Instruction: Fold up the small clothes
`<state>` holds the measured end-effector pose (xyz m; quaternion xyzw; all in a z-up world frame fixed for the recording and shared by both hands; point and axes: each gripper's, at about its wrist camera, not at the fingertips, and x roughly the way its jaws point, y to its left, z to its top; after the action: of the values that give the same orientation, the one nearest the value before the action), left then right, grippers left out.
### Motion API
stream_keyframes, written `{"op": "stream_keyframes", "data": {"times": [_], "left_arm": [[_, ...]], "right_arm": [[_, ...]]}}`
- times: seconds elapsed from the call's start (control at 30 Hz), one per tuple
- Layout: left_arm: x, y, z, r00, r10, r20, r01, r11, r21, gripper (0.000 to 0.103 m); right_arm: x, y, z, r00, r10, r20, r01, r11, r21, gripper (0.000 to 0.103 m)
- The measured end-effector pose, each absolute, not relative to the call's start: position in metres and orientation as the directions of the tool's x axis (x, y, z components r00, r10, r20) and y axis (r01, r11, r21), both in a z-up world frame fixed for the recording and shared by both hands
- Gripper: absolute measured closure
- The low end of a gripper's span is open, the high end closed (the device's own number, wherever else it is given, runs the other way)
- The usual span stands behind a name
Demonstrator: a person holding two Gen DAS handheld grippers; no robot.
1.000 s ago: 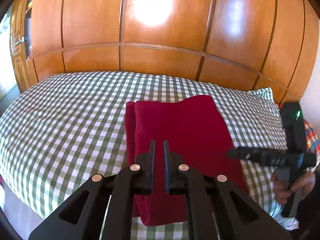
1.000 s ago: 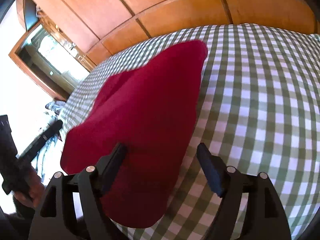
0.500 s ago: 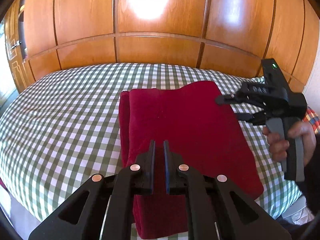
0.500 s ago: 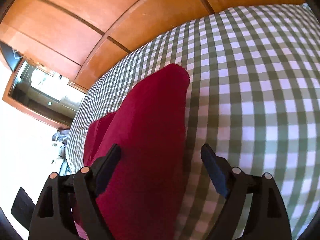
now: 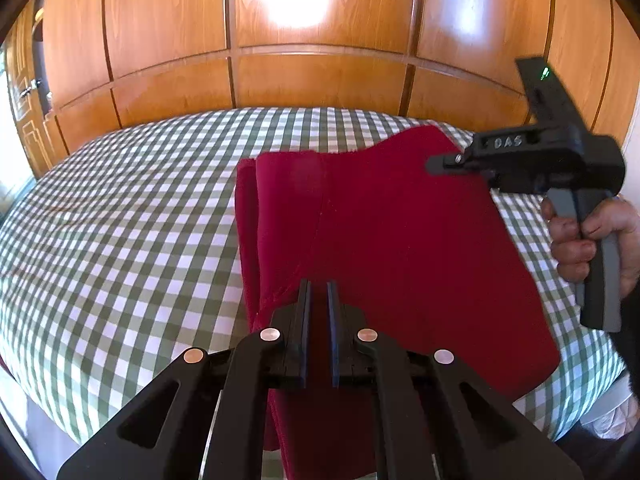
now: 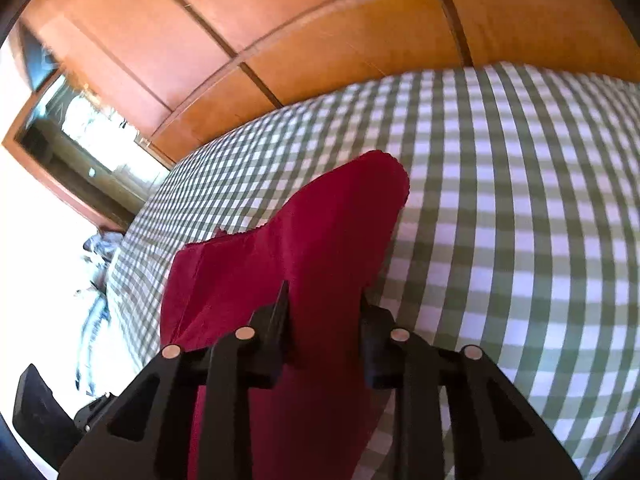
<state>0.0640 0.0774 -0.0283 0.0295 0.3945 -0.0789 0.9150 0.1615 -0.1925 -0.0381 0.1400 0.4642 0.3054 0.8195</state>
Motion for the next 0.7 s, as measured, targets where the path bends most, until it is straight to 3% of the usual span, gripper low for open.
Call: {"op": "stream_keyframes", "data": {"times": [0.13, 0.27, 0.37, 0.43, 0.5, 0.57, 0.6, 0.63, 0.7], "left_arm": [[0.065, 0.079, -0.041, 0.668, -0.125, -0.734, 0.166, 0.986, -0.017, 0.098], [0.065, 0.076, -0.038, 0.67, -0.116, -0.733, 0.149, 0.989, -0.021, 0.098], [0.062, 0.078, -0.029, 0.68, -0.13, -0.721, 0.144, 0.989, -0.042, 0.098], [0.059, 0.082, -0.023, 0.686, -0.136, -0.715, 0.139, 0.989, -0.054, 0.098], [0.054, 0.088, -0.014, 0.7, -0.149, -0.698, 0.135, 0.988, -0.075, 0.096], [0.051, 0.101, -0.004, 0.713, -0.166, -0.682, 0.114, 0.986, -0.121, 0.065], [0.05, 0.107, -0.002, 0.72, -0.165, -0.674, 0.097, 0.986, -0.138, 0.033], [0.05, 0.115, 0.001, 0.734, -0.163, -0.66, 0.075, 0.984, -0.159, 0.027], [0.055, 0.13, 0.001, 0.727, -0.18, -0.663, 0.045, 0.976, -0.215, 0.027]], "right_arm": [[0.165, -0.173, -0.065, 0.379, 0.533, -0.756, -0.356, 0.839, 0.412, 0.079], [0.163, -0.164, -0.062, 0.388, 0.538, -0.749, -0.347, 0.838, 0.422, 0.075], [0.162, -0.175, -0.058, 0.391, 0.568, -0.725, -0.337, 0.821, 0.461, 0.062], [0.157, -0.182, -0.055, 0.396, 0.585, -0.708, -0.321, 0.81, 0.49, 0.044], [0.15, -0.192, -0.053, 0.382, 0.616, -0.689, -0.322, 0.788, 0.525, 0.041], [0.142, -0.2, -0.054, 0.357, 0.649, -0.671, -0.316, 0.76, 0.567, 0.035], [0.141, -0.204, -0.056, 0.344, 0.667, -0.661, -0.315, 0.745, 0.588, 0.031], [0.136, -0.208, -0.059, 0.323, 0.691, -0.647, -0.311, 0.723, 0.617, 0.03], [0.129, -0.212, -0.064, 0.291, 0.722, -0.627, -0.3, 0.692, 0.657, 0.028]]}}
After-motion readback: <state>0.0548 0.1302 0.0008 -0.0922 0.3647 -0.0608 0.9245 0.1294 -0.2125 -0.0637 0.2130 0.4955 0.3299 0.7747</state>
